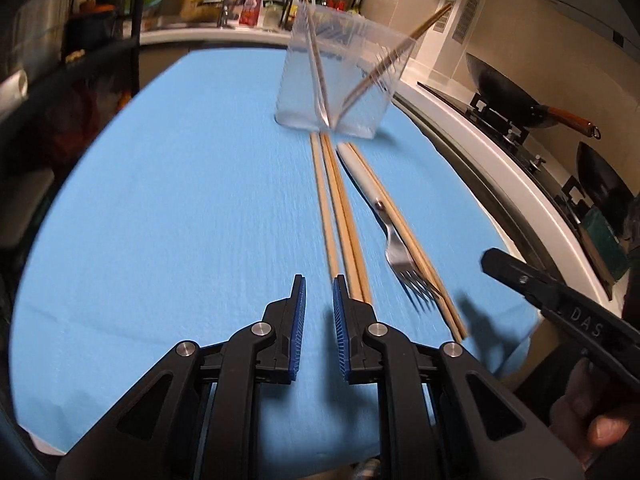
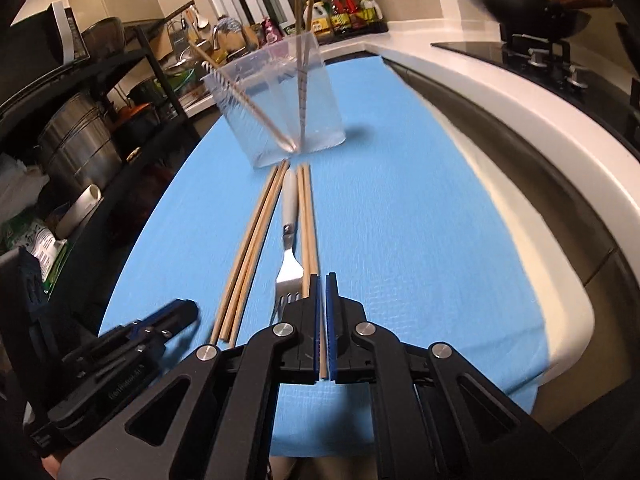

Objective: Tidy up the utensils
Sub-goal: 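Move both open tools back down to the remaining chopsticks, then close the left tool on a chopstick while the right tool grasps another chopstick, then lift both held chopsticks and carry them over the clear container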

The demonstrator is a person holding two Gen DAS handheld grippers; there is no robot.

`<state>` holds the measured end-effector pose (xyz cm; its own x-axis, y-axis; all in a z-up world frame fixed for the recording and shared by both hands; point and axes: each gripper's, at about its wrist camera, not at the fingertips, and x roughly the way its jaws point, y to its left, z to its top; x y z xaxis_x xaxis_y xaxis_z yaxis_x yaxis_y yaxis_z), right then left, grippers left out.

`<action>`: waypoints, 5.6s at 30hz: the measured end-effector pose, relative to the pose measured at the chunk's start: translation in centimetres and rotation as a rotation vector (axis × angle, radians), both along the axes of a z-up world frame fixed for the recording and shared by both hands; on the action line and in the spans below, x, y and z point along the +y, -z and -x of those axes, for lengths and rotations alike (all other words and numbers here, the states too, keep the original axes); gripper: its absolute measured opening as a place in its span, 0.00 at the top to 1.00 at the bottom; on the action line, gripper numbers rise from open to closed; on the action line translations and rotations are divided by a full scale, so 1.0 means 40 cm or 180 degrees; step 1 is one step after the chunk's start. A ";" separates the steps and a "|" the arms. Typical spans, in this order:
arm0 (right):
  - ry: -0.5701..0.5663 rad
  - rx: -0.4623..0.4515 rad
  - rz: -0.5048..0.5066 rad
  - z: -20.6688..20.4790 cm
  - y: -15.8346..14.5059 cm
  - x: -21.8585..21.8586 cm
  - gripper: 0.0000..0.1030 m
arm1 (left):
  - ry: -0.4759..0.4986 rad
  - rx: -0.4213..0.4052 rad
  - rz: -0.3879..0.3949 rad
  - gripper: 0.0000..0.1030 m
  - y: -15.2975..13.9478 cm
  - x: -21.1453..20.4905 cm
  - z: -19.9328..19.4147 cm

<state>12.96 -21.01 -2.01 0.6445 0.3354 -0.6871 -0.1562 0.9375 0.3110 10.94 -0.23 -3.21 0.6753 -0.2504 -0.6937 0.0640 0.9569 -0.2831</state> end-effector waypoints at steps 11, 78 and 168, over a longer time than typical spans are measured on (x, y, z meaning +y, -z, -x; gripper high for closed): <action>-0.0067 0.0304 0.0113 -0.025 0.061 0.025 0.95 | 0.0068 -0.0002 0.0059 0.86 0.032 -0.016 -0.021; 0.0189 0.0021 0.0880 -0.018 0.061 0.040 0.94 | -0.0790 -0.0595 -0.1033 0.94 0.041 -0.007 0.017; -0.0221 -0.0855 0.0674 -0.191 -0.649 0.035 0.95 | 0.0174 -0.0953 -0.0253 0.95 -0.571 0.107 -0.170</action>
